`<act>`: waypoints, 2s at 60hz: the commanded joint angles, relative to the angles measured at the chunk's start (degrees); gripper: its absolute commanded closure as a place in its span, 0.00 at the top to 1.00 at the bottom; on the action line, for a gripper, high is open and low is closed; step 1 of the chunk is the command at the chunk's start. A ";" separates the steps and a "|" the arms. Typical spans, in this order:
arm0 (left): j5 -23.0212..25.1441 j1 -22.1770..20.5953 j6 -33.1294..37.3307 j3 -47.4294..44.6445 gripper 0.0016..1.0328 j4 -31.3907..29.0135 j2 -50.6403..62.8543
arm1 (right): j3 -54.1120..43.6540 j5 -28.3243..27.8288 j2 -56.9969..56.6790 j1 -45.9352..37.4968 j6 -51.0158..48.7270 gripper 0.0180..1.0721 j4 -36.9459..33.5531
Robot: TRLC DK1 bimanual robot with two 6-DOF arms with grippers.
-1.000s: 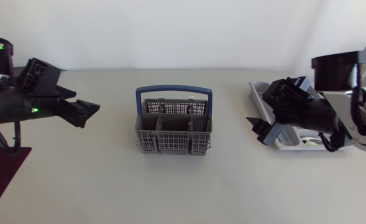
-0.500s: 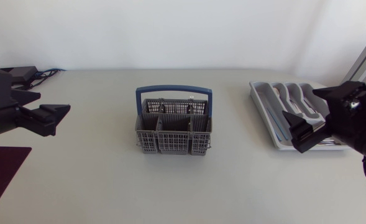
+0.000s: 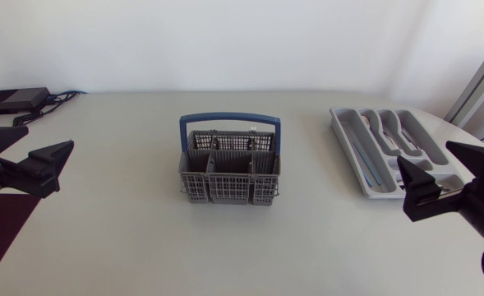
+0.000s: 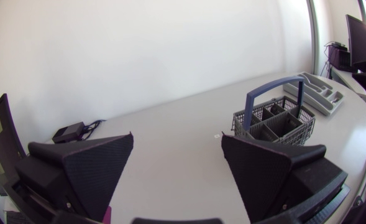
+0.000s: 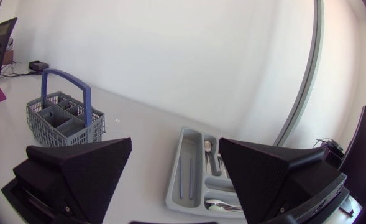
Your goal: Sort the cutlery from the basket into the organizer compartments.
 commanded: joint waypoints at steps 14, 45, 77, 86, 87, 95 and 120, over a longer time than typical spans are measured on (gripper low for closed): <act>-3.58 -2.01 -5.75 -10.66 0.95 5.17 -9.98 | -9.26 2.38 -9.62 -0.07 9.00 0.96 2.53; -11.48 -7.22 -16.13 -27.73 0.95 12.86 -27.00 | -18.15 4.60 -19.66 0.12 16.38 0.96 4.45; -13.04 -8.25 -18.17 -31.09 0.95 14.37 -30.35 | -18.15 4.60 -19.66 0.12 16.38 0.96 4.45; -13.04 -8.25 -18.17 -31.09 0.95 14.37 -30.35 | -18.15 4.60 -19.66 0.12 16.38 0.96 4.45; -13.04 -8.25 -18.17 -31.09 0.95 14.37 -30.35 | -18.15 4.60 -19.66 0.12 16.38 0.96 4.45; -13.04 -8.25 -18.17 -31.09 0.95 14.37 -30.35 | -18.15 4.60 -19.66 0.12 16.38 0.96 4.45; -13.04 -8.25 -18.17 -31.09 0.95 14.37 -30.35 | -18.15 4.60 -19.66 0.12 16.38 0.96 4.45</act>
